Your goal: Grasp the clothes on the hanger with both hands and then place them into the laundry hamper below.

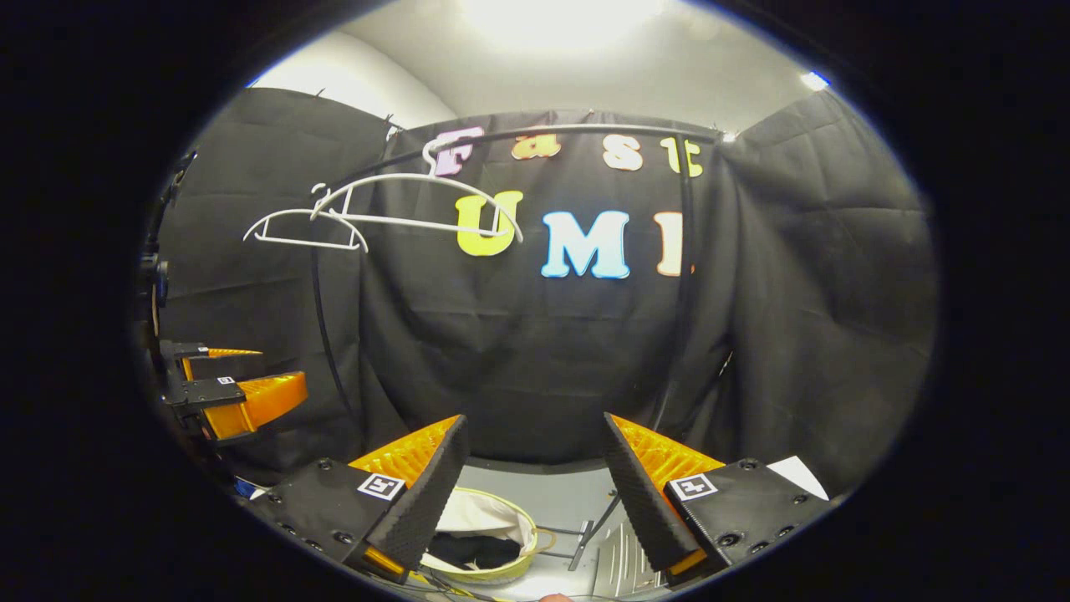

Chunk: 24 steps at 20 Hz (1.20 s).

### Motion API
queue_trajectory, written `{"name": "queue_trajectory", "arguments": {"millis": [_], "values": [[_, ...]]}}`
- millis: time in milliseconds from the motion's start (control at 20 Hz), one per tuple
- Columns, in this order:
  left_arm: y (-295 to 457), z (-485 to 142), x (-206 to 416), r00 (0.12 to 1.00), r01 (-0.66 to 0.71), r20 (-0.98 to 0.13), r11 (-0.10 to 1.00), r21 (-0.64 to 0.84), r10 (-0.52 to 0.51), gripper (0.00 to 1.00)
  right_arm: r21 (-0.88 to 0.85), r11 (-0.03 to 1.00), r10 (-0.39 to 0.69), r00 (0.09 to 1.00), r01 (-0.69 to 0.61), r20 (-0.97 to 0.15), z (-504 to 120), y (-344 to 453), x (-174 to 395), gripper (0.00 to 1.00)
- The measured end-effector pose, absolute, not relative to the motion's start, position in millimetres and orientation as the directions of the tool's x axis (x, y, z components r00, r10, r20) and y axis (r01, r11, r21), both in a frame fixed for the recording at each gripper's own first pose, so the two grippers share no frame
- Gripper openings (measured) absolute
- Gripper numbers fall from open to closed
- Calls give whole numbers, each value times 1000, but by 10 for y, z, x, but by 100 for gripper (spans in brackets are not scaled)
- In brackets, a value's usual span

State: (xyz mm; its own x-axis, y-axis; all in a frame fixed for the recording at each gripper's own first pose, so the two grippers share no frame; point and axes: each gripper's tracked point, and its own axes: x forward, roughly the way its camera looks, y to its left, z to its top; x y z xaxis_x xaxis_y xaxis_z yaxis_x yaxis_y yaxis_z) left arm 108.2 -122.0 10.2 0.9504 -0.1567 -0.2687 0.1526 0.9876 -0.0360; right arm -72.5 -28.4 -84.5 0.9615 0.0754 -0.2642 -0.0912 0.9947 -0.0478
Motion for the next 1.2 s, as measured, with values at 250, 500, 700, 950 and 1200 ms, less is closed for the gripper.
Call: {"name": "queue_trajectory", "arguments": {"millis": [250,500,700,950,1200], "values": [[-1077,550,823,971,130,-199,991,-42,-136,95,-62,995,59,981,-72,-185,-483,-507,-918,97],[-914,909,567,987,101,-118,994,-44,-105,96,-80,996,35,993,-45,-116,-209,-681,-997,97],[-783,1087,483,995,66,-68,996,-56,-70,95,-81,996,25,997,-31,-75,14,-726,-1067,97],[-668,1259,467,999,40,-34,998,-53,-42,95,-63,998,17,999,-19,-28,213,-750,-1065,97],[-644,1295,375,999,31,-22,998,-53,-32,95,-55,998,-4,1000,4,-5,327,-804,-1099,99]]}}
